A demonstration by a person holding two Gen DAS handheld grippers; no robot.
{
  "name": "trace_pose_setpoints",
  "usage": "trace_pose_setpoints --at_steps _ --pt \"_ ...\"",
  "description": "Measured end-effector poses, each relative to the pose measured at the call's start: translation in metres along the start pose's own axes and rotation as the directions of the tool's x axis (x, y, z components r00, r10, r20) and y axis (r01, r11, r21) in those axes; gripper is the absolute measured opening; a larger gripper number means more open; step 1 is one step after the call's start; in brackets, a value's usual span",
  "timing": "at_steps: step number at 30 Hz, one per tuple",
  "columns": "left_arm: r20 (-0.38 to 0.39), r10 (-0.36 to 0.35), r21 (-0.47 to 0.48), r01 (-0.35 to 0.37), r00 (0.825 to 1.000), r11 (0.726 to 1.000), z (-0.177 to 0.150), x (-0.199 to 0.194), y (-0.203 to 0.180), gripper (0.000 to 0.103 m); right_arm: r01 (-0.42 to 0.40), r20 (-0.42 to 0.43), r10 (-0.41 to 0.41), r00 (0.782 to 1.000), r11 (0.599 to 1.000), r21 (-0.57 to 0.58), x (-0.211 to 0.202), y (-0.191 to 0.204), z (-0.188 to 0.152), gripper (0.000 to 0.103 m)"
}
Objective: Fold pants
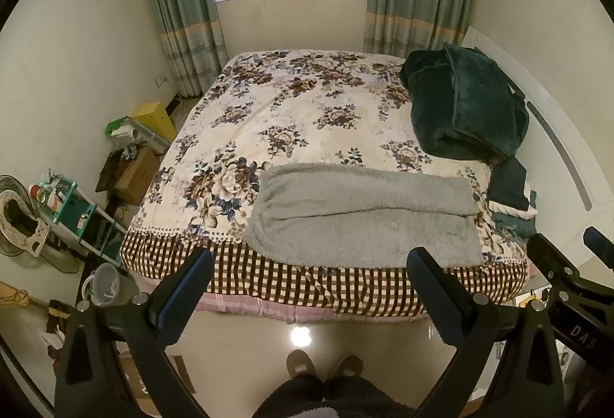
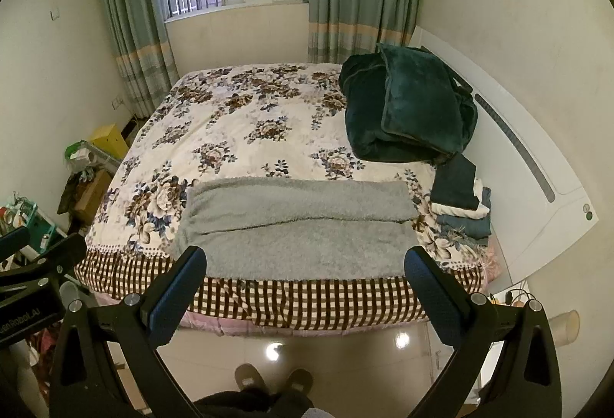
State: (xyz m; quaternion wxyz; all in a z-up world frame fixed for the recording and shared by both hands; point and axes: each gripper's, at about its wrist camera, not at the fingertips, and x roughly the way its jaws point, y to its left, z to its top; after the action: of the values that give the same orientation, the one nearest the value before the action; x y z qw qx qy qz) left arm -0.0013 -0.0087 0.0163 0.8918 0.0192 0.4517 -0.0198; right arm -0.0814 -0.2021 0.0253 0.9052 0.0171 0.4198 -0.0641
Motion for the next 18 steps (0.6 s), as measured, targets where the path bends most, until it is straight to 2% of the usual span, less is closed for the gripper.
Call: trace_pose_setpoints --at_steps 18 --pt "0.008 -0.001 -0.002 0.001 1.000 1.000 0.0003 -0.0034 -0.0013 0.103 -0.003 0.007 0.003 1.000 1.000 0.001 -0.0053 -0.0025 0.0012 0.103"
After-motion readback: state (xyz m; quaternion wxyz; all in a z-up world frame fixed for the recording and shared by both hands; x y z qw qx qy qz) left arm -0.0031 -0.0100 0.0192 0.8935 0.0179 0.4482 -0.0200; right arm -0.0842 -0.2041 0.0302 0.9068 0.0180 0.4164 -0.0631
